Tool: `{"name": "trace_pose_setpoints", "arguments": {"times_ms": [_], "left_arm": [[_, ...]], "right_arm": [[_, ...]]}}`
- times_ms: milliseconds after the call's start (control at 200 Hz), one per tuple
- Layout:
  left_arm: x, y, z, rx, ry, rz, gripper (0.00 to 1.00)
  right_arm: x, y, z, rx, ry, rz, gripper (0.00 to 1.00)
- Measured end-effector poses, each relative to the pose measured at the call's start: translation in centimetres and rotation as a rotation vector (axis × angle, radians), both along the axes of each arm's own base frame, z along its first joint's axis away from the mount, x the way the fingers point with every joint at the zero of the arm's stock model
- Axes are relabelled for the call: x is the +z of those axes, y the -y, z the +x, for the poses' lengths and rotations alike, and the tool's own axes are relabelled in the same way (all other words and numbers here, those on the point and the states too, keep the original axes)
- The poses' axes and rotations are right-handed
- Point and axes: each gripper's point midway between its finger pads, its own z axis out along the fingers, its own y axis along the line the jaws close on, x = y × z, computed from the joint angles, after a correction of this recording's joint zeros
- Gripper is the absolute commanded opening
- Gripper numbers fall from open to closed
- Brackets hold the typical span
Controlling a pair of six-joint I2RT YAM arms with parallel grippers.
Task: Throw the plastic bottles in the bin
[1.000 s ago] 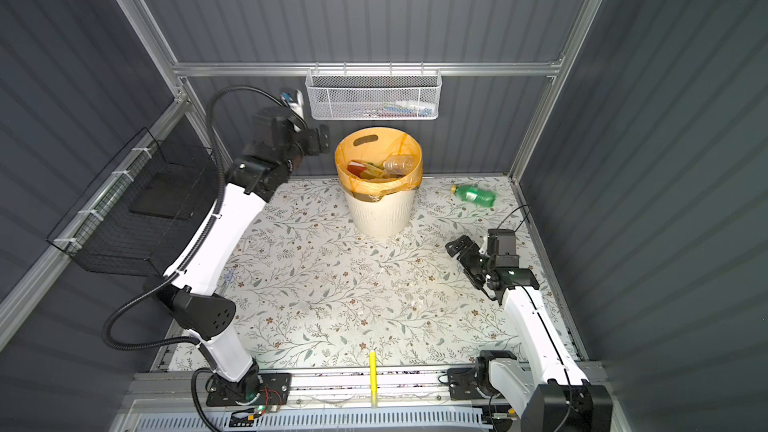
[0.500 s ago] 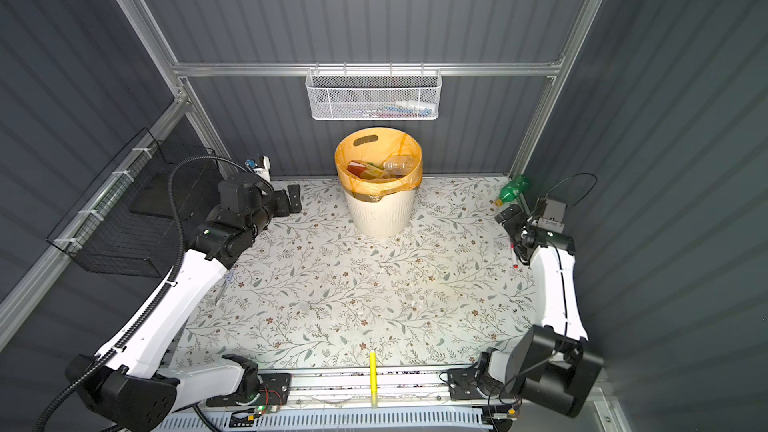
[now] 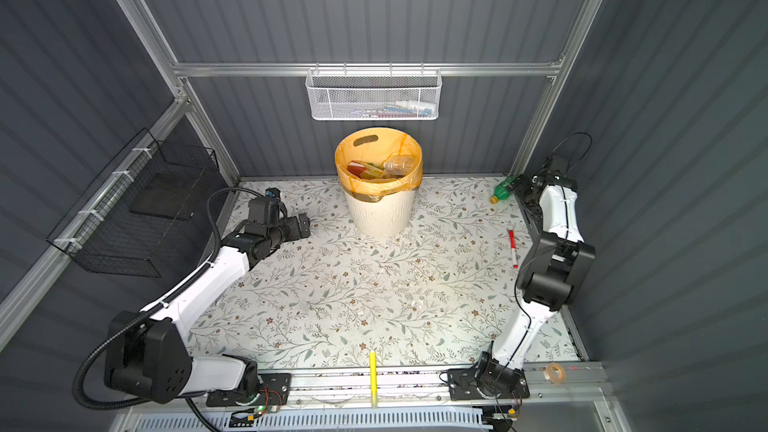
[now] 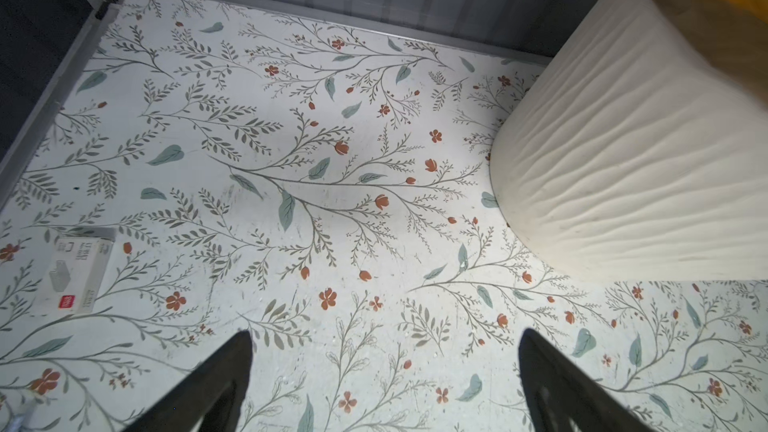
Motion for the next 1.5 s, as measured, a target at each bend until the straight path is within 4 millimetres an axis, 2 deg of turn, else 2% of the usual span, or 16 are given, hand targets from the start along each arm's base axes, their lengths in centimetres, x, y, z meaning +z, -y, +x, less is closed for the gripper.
{"name": "trace_pose_setpoints", "arguments": {"times_ms": [135, 325, 435, 590, 750, 931, 1076, 1171, 1346, 1501], "left_arm": [[-1.6, 0.2, 0.5, -0.012, -0.037, -0.009, 1.0], [-1.7, 0.2, 0.6, -0.009, -0.044, -0.02, 0.99], [-1.2, 0.2, 0.8, -0.004, -0.036, -0.023, 0.99], [-1.1, 0.0, 0.9, 0.005, -0.043, -0.016, 0.99], [-2.0, -0.5, 1.3, 0.019, -0.07, -0.007, 1.0], [-3.3, -1.5, 1.7, 0.043, -0.109, 0.001, 0.99], [-3.9, -2.0, 1.8, 0.05, -0.124, -0.008, 0.99], [-4.0, -2.0, 1.9, 0.048, -0.128, -0.018, 0.99], [-4.3, -1.9, 2.1, 0.04, -0.126, -0.032, 0.99], [-5.1, -2.0, 1.8, 0.038, -0.132, -0.039, 0.99]], "right_arm": [[-2.3, 1.5, 4.1, -0.017, 0.018, 0.002, 0.99], [-5.0, 2.7, 11.0, -0.027, 0.068, -0.031, 0.99], [-7.1, 2.2, 12.9, -0.032, 0.073, -0.034, 0.99], [-10.0, 0.8, 13.7, -0.044, 0.043, -0.009, 0.98], [-11.0, -0.4, 14.6, -0.056, 0.043, -0.016, 0.92], [-12.4, -1.5, 14.5, -0.078, 0.016, 0.012, 0.82], [-12.5, -1.1, 14.2, -0.107, 0.003, 0.018, 0.74], [-12.7, -0.9, 13.9, -0.122, -0.009, 0.024, 0.65], [-12.8, -0.7, 13.6, -0.143, -0.018, 0.034, 0.58], [-12.3, -1.1, 12.1, -0.135, -0.055, 0.036, 0.53]]}}
